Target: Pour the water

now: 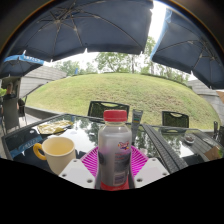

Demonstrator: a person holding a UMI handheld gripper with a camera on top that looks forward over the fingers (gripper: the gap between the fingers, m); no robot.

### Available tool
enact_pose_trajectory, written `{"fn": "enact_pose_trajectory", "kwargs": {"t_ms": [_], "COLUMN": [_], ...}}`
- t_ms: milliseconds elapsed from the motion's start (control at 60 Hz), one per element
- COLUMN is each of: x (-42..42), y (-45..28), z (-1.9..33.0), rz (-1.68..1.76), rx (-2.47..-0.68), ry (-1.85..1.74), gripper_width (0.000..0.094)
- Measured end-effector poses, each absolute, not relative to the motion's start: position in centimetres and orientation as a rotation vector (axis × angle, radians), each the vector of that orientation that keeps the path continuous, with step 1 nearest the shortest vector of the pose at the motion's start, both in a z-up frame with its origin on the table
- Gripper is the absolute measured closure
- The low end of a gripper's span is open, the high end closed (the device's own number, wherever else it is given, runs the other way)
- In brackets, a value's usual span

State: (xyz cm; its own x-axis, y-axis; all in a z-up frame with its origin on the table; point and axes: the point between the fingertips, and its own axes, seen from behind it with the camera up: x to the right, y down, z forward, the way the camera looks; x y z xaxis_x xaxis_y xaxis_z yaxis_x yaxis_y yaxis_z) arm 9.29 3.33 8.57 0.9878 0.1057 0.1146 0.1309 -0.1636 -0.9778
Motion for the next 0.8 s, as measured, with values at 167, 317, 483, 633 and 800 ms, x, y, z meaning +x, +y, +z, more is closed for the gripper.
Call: {"fn": "enact_pose_trajectory", "kwargs": {"t_ms": [167, 317, 483, 633, 800], "x": [10.1, 10.3, 12.3, 11.5, 7.3], "y": [2.6, 2.6, -0.3, -5.6, -13.1], "z": [8.5, 7.7, 7.9, 8.1, 8.6], "rz": [0.036, 0.078, 0.032, -0.023, 0.001], "rx": [-1.746, -1.817, -1.884, -1.876, -1.852], "ry": [-0.103, -0.093, -0.074, -0.112, -0.219], "gripper_width": [0.0541, 0.038, 0.0101, 0.0104, 0.0095]}}
